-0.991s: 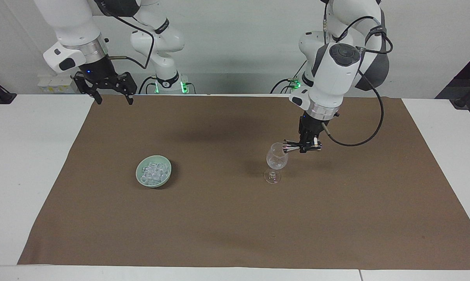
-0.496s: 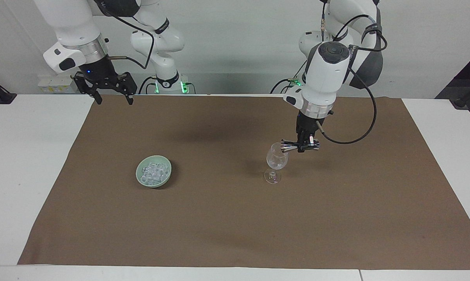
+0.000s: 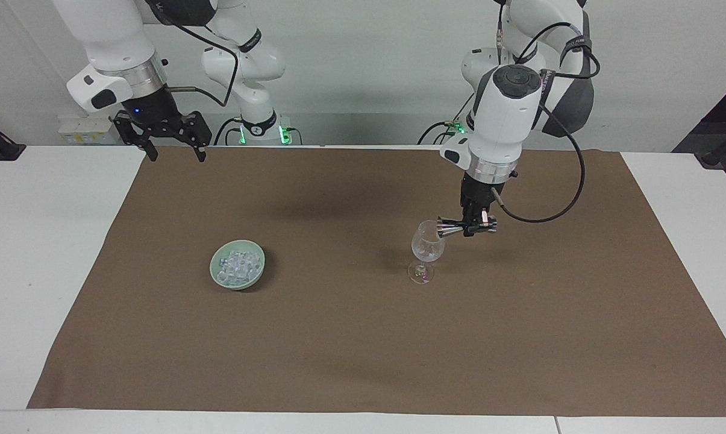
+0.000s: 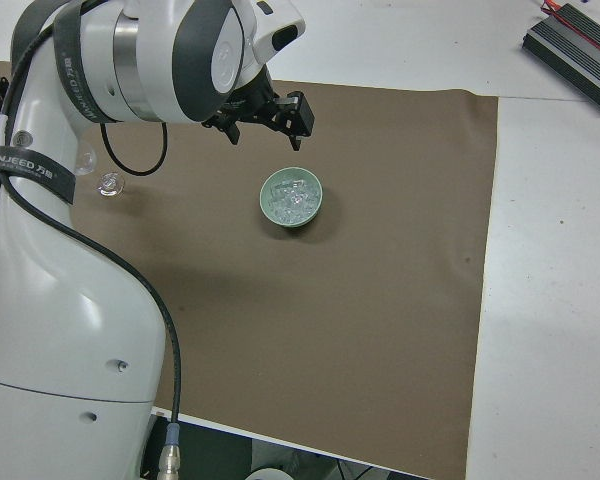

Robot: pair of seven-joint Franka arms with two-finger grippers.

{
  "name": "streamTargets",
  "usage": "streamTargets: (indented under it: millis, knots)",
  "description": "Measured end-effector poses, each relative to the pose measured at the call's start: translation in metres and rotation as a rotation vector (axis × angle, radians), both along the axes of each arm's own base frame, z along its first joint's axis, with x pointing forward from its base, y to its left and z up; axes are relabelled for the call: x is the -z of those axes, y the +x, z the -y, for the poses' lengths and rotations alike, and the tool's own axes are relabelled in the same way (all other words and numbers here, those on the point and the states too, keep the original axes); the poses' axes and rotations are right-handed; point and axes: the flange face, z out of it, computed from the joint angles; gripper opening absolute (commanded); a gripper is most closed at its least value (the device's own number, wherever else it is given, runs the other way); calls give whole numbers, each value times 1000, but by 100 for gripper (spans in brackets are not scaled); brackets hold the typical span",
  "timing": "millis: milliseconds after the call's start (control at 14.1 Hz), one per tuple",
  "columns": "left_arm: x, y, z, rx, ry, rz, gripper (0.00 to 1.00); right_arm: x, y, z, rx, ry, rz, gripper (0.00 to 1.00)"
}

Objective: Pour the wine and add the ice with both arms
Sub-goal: 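Hold the bottle tipped over the glass with the left gripper, then turn the bottle upright and carry it back with the left gripper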

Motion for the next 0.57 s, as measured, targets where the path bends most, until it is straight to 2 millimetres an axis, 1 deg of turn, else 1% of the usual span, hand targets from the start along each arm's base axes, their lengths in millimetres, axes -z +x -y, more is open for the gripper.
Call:
streamTargets:
  millis: [212,354,496,566]
  knots:
    - [-5,5,-8,-17,-6,9,0,0,0,8,15,0,0,100]
    - [-10,11,-21,-26,-22,11,0,0,0,8,15,0,0,100]
    - [-14,20,-45,-33,-109,-18,0,0,0,8,15,0,0,100]
    - [-16,26,-63,-30,-193,-40,0,0,0,8,15,0,0,100]
